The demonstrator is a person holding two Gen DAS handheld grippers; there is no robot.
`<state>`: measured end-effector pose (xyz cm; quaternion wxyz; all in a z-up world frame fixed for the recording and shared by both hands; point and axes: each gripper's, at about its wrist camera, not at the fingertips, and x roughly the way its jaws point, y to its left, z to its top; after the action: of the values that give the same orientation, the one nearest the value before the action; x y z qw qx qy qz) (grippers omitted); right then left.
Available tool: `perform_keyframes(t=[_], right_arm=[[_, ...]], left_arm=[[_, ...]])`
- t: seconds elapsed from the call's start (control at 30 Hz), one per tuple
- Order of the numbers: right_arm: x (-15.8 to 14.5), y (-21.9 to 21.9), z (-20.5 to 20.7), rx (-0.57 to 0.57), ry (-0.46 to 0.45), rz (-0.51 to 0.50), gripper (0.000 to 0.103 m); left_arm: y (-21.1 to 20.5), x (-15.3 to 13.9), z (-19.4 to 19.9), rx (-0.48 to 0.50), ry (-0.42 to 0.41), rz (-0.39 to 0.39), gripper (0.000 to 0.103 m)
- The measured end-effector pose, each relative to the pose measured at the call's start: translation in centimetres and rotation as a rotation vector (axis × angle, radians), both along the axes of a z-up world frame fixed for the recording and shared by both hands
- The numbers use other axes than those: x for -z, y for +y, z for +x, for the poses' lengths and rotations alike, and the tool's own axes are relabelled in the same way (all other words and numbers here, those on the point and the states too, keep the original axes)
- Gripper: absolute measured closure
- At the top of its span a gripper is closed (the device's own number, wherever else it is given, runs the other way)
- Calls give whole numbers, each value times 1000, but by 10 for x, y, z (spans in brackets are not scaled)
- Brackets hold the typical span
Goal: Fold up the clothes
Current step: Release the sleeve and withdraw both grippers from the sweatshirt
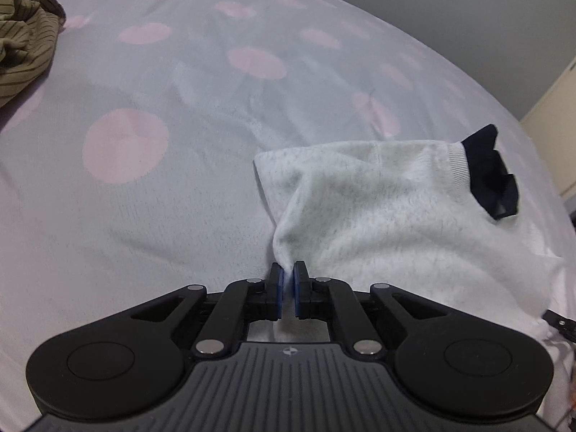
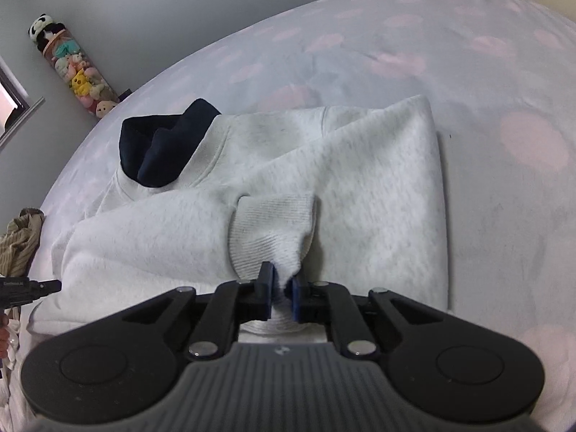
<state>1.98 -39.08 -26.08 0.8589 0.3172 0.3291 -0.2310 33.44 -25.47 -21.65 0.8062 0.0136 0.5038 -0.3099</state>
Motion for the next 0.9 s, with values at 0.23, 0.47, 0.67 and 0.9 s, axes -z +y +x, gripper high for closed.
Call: perform_keyframes(t=[0.23,0.47,0.67,0.9], right_arm=[[-33,14,-31,-25,3,-45,76],[-56,57,-93,-144,29,-10,73],[-78,110,-134,-266,40,-10,69],[-104,167,-178,-341,35,-75,67]], left_arm=[[18,-52,-46,114,-150,78,84],[43,-96,-145,370,-206,115,84],[52,-117,-229,562,-221,134,79],[62,-122,-318,763,-306,159,63]])
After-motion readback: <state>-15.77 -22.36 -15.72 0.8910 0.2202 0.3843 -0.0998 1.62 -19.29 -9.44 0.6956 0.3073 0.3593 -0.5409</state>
